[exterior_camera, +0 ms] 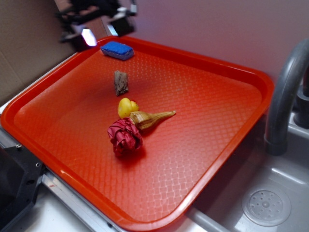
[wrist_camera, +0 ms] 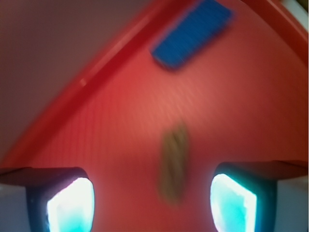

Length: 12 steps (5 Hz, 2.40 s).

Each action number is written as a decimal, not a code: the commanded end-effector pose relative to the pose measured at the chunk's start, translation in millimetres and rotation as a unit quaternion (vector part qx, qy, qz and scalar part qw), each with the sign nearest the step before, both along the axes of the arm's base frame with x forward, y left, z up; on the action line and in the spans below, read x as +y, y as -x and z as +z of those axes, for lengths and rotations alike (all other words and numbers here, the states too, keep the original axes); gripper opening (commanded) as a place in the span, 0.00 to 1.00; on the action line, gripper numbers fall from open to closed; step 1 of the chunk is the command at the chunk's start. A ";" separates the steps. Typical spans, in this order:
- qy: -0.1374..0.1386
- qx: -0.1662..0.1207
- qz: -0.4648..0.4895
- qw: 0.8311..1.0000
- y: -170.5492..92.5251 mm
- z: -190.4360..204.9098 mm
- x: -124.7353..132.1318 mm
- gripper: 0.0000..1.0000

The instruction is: Grab the wood chip.

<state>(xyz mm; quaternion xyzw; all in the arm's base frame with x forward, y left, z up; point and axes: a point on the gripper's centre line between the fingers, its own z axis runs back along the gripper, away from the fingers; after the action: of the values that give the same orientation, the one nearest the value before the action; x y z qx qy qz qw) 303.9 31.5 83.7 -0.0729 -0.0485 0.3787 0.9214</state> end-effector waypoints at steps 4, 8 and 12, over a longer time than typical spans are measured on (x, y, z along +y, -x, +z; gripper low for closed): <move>-0.090 0.041 -0.059 0.993 34.3 -49.5 2.2 1.00; -0.110 0.094 -0.058 0.988 25.4 -86.7 -0.9 0.82; -0.124 0.078 -0.067 0.987 30.2 -78.6 -2.9 0.00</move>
<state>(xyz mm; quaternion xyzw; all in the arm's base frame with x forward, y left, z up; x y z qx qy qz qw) 286.5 16.6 8.1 0.0602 -0.0368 0.3114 0.9477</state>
